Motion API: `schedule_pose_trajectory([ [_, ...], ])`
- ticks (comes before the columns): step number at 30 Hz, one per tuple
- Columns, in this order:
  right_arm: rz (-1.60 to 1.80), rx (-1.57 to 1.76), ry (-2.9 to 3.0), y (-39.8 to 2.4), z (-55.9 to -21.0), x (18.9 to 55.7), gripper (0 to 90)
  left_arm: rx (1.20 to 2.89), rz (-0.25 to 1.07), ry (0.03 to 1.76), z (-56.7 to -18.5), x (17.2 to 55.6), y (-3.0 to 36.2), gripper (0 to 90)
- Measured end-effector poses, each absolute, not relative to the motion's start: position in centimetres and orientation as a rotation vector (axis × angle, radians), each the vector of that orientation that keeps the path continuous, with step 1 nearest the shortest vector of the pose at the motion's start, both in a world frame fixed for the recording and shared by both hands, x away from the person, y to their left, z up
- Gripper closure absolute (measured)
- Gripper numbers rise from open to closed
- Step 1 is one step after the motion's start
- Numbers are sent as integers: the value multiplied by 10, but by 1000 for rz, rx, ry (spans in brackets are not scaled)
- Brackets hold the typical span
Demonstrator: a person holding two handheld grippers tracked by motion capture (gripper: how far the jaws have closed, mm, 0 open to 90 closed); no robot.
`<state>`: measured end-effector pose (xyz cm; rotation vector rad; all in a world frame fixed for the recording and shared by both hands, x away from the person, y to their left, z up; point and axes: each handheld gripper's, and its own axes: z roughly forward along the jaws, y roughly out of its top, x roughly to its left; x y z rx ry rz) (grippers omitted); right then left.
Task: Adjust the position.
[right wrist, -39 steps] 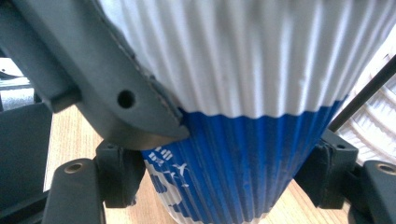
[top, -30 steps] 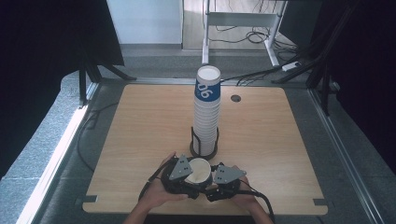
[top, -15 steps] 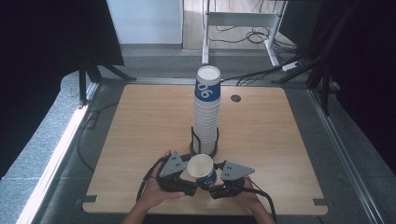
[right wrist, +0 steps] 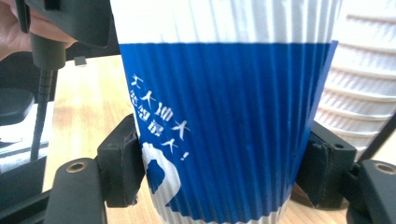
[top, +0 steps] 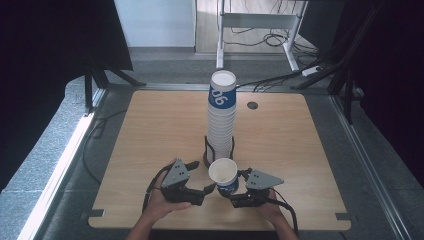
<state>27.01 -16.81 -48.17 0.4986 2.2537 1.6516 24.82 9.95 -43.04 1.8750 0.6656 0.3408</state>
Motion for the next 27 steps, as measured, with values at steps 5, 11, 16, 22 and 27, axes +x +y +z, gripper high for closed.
schedule_pose_trajectory([
  [5,1653,509,2229,-173,-480,271,272,1882,348,690,-433,251,102,140],
  [11,1643,526,2208,-177,-479,273,272,1901,354,750,-440,258,104,144],
  [16,1637,545,2186,-183,-478,274,272,1911,346,774,-444,262,107,145],
  [22,1610,580,2162,-191,-478,278,272,1937,349,804,-450,265,106,147],
  [27,1600,618,2139,-199,-479,282,272,1955,345,821,-454,267,106,148],
])
